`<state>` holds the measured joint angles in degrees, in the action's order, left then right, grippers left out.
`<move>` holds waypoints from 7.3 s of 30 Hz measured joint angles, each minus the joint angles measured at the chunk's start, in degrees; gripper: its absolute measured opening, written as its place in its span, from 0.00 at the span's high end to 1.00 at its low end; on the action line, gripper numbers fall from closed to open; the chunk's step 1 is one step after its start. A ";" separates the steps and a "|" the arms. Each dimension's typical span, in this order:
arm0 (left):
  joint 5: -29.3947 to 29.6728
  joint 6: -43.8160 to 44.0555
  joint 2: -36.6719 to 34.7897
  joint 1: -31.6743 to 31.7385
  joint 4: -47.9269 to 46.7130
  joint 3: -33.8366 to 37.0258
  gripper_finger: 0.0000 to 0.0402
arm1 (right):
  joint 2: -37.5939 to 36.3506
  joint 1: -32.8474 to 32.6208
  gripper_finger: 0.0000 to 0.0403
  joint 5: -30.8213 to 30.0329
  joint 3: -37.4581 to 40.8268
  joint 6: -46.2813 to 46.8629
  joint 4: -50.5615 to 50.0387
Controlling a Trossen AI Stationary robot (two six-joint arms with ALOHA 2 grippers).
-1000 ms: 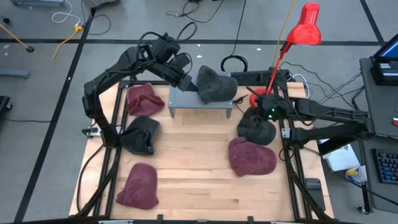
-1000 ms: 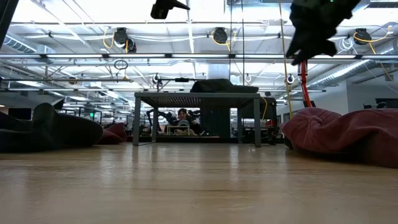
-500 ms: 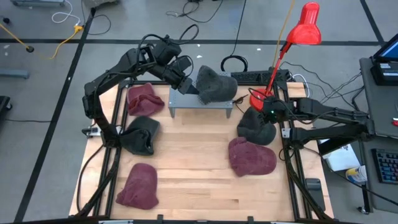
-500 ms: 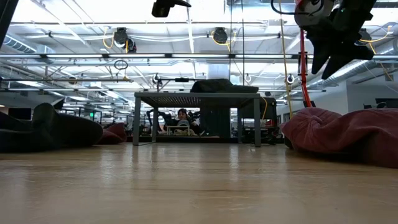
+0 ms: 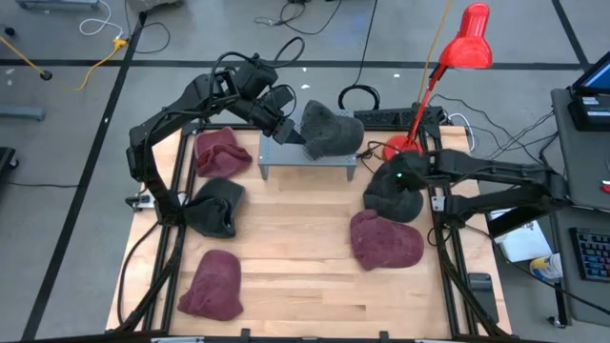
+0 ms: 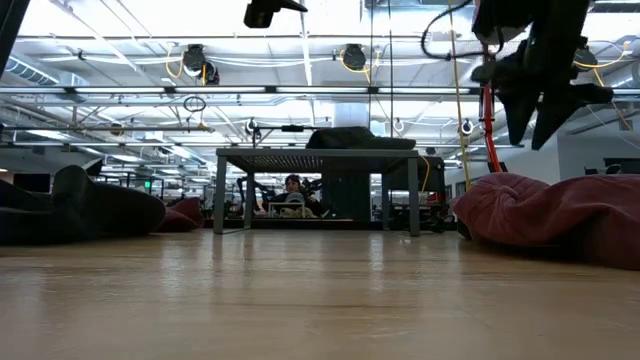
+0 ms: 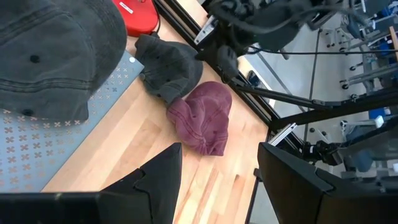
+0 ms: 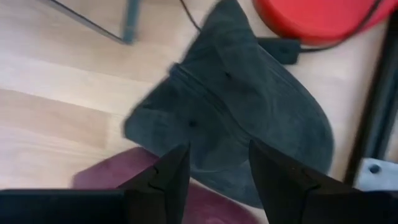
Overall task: Pick & Place hat
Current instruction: Stack the right black cap on the black cap on the shelf
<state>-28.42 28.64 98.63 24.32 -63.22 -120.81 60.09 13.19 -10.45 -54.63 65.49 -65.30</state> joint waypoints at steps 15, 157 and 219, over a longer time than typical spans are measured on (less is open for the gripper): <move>0.00 0.06 0.00 0.02 0.00 0.00 0.46 | 14.13 1.11 0.60 -4.84 1.93 7.42 -3.26; 29.69 -6.53 -25.59 -27.56 77.06 56.53 0.52 | 10.69 -18.12 1.00 -16.70 -21.22 -51.66 53.04; -4.76 16.18 -24.11 -5.16 65.87 42.55 1.00 | 10.62 -26.60 0.78 -1.31 -21.11 -40.71 36.37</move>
<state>-33.18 44.82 74.52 19.16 2.64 -78.27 70.72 -13.41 -11.76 -75.75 24.77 -28.93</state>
